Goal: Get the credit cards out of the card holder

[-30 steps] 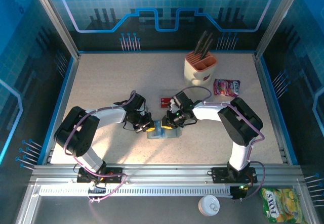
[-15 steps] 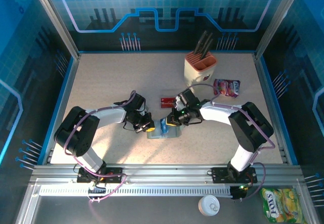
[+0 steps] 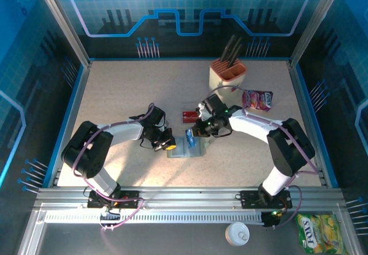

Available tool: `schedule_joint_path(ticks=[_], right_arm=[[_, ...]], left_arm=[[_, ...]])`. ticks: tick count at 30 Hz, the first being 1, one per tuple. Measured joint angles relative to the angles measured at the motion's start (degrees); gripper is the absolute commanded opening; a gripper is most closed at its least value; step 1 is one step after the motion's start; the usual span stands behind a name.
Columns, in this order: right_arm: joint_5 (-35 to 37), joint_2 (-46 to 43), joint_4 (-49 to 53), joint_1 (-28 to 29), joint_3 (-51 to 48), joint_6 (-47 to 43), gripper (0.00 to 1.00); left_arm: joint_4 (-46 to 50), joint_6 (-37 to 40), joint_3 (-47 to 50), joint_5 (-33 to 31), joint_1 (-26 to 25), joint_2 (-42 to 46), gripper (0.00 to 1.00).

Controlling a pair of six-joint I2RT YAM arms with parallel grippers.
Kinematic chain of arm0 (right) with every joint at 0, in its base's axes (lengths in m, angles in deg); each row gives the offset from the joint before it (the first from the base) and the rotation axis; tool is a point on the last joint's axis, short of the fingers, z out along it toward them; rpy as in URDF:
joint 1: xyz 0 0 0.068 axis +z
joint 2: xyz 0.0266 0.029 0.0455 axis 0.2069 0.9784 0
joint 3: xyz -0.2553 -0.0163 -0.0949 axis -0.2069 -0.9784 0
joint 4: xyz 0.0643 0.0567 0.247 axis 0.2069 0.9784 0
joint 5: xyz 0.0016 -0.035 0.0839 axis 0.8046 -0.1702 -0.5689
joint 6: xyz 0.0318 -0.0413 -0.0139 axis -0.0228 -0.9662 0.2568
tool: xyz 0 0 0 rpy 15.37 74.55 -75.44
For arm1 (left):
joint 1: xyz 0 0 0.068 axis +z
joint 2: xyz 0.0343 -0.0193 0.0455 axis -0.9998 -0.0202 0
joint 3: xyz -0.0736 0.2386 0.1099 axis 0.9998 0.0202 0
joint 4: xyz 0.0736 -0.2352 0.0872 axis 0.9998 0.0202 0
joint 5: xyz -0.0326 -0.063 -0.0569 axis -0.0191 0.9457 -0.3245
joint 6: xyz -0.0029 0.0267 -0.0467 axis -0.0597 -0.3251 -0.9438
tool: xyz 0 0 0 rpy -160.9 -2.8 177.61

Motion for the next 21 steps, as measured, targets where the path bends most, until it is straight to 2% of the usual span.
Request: schedule_joint_path(ticks=[11,18,21], right_arm=[[11.5,2.9,18.3,0.1,14.6,-34.3,0.00],[14.3,7.5,25.6,0.1,22.9,-54.2,0.00],[15.3,11.7,29.7,0.1,30.1,-60.6,0.00]], left_arm=[[-0.6,0.2,0.0,-0.1,0.0,1.6,0.10],[-1.2,0.2,0.0,-0.6,0.0,3.2,0.11],[-1.1,0.2,0.0,-1.1,0.0,4.0,0.12]])
